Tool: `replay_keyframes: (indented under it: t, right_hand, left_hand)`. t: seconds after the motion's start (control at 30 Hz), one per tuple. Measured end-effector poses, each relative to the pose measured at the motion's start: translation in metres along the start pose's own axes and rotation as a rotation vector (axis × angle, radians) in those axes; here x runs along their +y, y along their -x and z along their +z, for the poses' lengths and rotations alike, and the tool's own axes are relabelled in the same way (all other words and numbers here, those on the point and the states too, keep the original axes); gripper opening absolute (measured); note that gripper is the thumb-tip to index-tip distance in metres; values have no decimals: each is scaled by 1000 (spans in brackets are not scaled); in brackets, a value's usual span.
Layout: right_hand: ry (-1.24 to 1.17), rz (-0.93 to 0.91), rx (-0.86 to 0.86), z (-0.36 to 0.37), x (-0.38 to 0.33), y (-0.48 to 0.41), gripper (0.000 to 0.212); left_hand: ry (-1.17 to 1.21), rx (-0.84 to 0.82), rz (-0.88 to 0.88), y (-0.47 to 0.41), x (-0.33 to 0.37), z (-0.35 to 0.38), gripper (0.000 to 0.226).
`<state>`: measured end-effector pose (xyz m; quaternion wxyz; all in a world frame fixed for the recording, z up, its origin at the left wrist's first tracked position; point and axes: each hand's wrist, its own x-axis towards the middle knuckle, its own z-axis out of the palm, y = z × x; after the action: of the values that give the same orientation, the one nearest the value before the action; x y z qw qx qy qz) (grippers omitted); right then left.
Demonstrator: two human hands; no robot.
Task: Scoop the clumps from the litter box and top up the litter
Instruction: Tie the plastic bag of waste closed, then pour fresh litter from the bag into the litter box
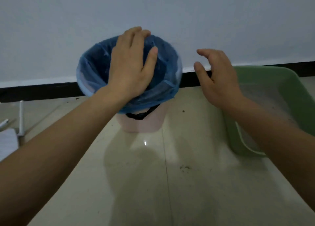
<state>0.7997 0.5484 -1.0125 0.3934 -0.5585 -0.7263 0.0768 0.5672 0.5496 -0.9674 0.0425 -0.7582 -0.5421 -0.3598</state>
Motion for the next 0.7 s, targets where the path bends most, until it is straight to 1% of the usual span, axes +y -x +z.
replay_keyframes:
  t: [0.17, 0.23, 0.33, 0.4, 0.47, 0.57, 0.7]
  right_hand:
    - [273, 38, 7, -58, 63, 46, 50]
    - [405, 109, 9, -70, 89, 68, 53]
    - [508, 236, 21, -73, 116, 96, 58]
    - [561, 262, 17, -75, 124, 105, 61]
    - [569, 295, 19, -82, 121, 101, 62]
    - [529, 391, 20, -104, 98, 76, 66]
    - [529, 279, 7, -140, 43, 31, 68]
  left_hand:
    - [-18, -10, 150, -3, 69, 46, 51]
    - [-35, -13, 227, 3, 92, 70, 54]
    - [-37, -43, 291, 18, 114, 102, 57]
    - [-39, -83, 316, 24, 120, 114, 58]
    - [-58, -114, 315, 20, 125, 113, 59]
    - [-77, -176, 260, 2, 131, 91, 60]
    - [-154, -260, 198, -30, 136, 31, 63]
